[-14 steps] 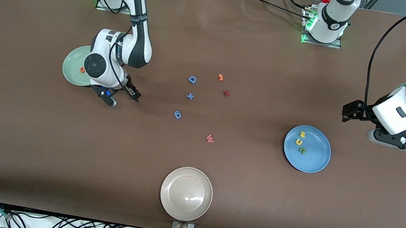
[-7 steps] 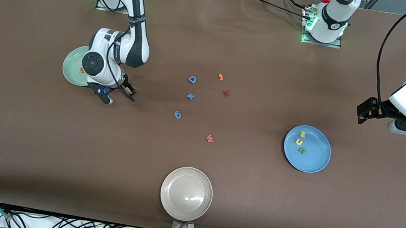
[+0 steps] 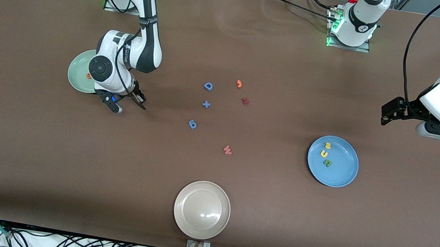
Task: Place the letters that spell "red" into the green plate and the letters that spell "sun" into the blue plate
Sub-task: 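Place the cyan r on the green plate and open the right gripper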
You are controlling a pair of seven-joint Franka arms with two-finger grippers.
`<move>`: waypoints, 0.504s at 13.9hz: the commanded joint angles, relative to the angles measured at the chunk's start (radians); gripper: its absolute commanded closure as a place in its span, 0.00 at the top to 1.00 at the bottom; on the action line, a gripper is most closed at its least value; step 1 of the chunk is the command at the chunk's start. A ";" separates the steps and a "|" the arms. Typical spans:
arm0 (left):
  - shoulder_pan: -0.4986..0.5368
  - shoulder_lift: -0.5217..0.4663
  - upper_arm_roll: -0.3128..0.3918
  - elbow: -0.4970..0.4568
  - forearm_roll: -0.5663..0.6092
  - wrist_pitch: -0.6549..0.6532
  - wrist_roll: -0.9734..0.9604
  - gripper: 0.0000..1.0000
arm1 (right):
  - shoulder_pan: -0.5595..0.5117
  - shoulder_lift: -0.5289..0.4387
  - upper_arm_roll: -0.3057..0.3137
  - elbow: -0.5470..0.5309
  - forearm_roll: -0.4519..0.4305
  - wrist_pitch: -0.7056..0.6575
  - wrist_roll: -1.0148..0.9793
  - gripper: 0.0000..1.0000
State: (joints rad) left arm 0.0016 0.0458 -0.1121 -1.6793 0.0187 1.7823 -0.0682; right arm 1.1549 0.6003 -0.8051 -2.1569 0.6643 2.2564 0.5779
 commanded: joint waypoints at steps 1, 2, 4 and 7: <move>-0.008 -0.023 0.009 0.000 -0.034 -0.026 0.002 1.00 | 0.014 -0.004 -0.006 -0.018 0.018 0.009 0.000 0.00; -0.006 -0.024 0.009 0.000 -0.034 -0.049 0.002 1.00 | 0.014 -0.004 -0.006 -0.018 0.018 0.008 0.000 0.00; -0.002 -0.024 0.012 0.004 -0.034 -0.081 0.010 1.00 | 0.014 -0.010 -0.008 -0.017 0.018 -0.001 -0.001 0.00; -0.002 -0.023 0.011 0.016 -0.026 -0.080 0.005 1.00 | 0.016 -0.030 -0.060 0.003 0.006 -0.084 -0.022 0.00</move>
State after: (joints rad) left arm 0.0009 0.0372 -0.1073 -1.6763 0.0175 1.7223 -0.0695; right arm 1.1571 0.5970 -0.8134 -2.1563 0.6643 2.2366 0.5772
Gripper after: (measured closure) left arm 0.000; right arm 0.837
